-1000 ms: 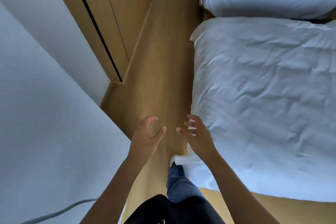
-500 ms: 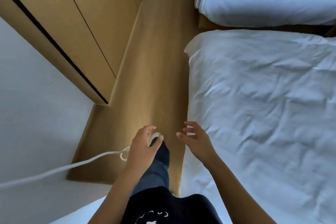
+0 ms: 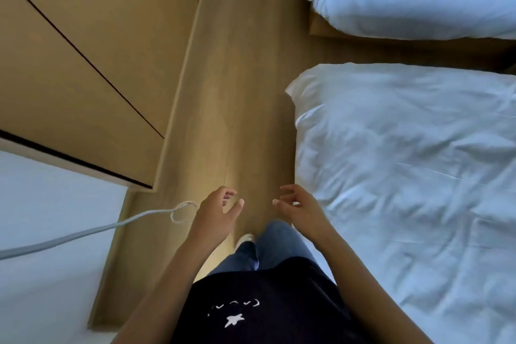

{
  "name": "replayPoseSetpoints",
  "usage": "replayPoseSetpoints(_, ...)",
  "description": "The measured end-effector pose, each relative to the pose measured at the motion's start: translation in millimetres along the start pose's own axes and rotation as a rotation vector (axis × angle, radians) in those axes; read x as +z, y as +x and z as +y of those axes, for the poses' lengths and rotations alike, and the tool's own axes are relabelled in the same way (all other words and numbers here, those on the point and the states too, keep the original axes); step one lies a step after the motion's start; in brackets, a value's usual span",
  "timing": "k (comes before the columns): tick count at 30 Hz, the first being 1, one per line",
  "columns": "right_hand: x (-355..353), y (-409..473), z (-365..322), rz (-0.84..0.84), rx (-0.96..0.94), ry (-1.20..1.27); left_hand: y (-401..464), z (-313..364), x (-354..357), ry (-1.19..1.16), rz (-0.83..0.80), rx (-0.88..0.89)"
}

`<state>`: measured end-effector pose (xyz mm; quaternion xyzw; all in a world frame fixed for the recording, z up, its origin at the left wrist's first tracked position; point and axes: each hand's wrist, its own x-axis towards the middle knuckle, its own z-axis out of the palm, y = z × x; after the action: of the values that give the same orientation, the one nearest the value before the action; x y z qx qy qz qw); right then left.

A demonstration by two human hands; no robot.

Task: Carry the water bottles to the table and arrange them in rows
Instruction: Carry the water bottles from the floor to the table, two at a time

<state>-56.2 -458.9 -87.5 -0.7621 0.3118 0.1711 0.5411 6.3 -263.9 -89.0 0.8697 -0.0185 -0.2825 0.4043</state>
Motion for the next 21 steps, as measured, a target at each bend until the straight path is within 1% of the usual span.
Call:
replayPoseSetpoints(2,-3,32,-14,-0.016,0.038,-0.002,33,8,-8,-0.016,0.004,-0.039)
replayPoseSetpoints(5,-11,88,-39,-0.095,0.091,-0.021,87,19,-17,-0.022,-0.03,-0.115)
replayPoseSetpoints(9,-36,184,-88,-0.132,0.088,-0.083,177,49,-33,-0.044,-0.032,-0.186)
replayPoseSetpoints(12,-68,268,-143,-0.122,0.04,-0.075,260,95,-56,-0.033,0.005,-0.175)
replayPoseSetpoints(16,-113,366,-232,-0.094,-0.052,-0.09,364,176,-96,-0.022,0.058,-0.097)
replayPoseSetpoints(18,-131,406,-271,-0.074,-0.068,-0.077,414,211,-115,-0.003,0.084,-0.083)
replayPoseSetpoints(21,-138,432,-300,-0.057,-0.104,-0.057,447,236,-127,-0.031,0.125,-0.072)
